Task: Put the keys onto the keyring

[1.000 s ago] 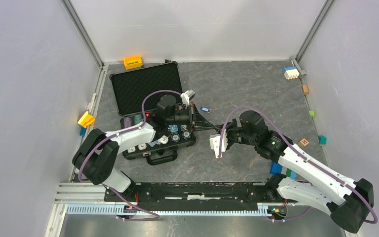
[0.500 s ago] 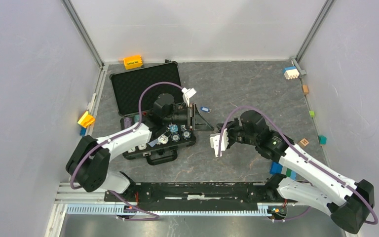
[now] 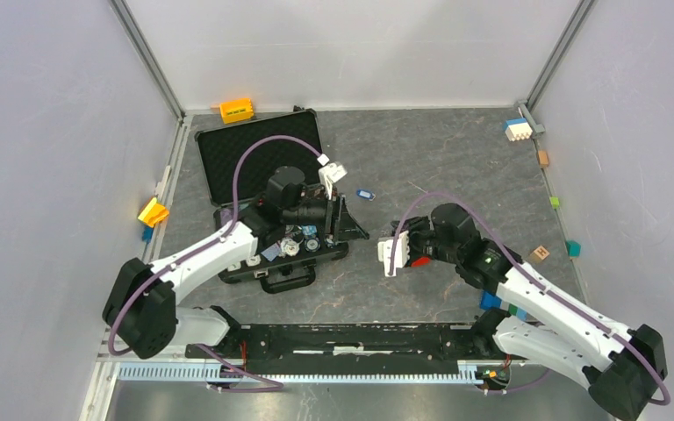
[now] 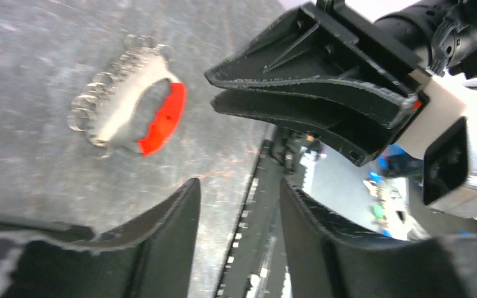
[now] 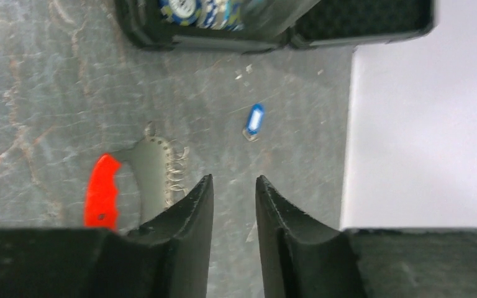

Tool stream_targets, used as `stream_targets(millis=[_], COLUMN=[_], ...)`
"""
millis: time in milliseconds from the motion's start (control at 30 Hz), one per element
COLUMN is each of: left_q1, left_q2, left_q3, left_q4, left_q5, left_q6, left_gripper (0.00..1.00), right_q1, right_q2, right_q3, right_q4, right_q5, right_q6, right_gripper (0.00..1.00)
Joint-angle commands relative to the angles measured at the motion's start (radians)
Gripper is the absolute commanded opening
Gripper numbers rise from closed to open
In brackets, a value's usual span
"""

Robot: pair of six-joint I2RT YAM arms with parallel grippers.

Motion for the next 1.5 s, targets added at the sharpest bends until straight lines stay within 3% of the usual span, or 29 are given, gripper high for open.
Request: stream_targets(millis=[0,33,67,200,533,800,1233,1467], left_q1=[0.038,0.053,0.068,0.139,0.263,0.287,0.302,0.303], left_q2=[-0.079,-0.095,-0.110,-0.143,-0.178,-0.191,-0.194,-0.191], left_q3=[0.007,0.003,-0.002,0.002,-0.023,-0.029,-0.042,-0.045], left_q4=[-0.117,-0.131,-0.143,-0.185,-0.195,-0.188,-0.170,-0.164], left_q5=[-0.160,-0.201,-0.239,-0.314,-0.282,-0.265,-0.239,-0.230], left_q6=[0.253,0.276,0.292,0.328,0.308,0.289,0.268,0.265], left_gripper=[0.61,0.64,0.68,0.73,0.74,0.74,0.74,0.74], right_q1=[-0.013,-0.014,-0.020,-0.038,-0.147,-0.203,-0.245,-0.248], right_q2=[0.015,0.038,0.068,0.228,0.552,0.773,0.935,0.985], right_q3=[-0.102,-0.118,-0.123,-0.069,0.191,0.387,0.503,0.531], right_q4=[0.110,0.137,0.157,0.178,0.151,-0.016,-0.201,-0.271], right_q5=[0.031,0.041,0.043,0.019,-0.083,-0.222,-0.279,-0.292], right_q6=[0.132,0.169,0.201,0.296,0.399,0.372,0.271,0.221], right_gripper=[0.43,0.55,0.60,0.70,0.63,0.64,0.65,0.59])
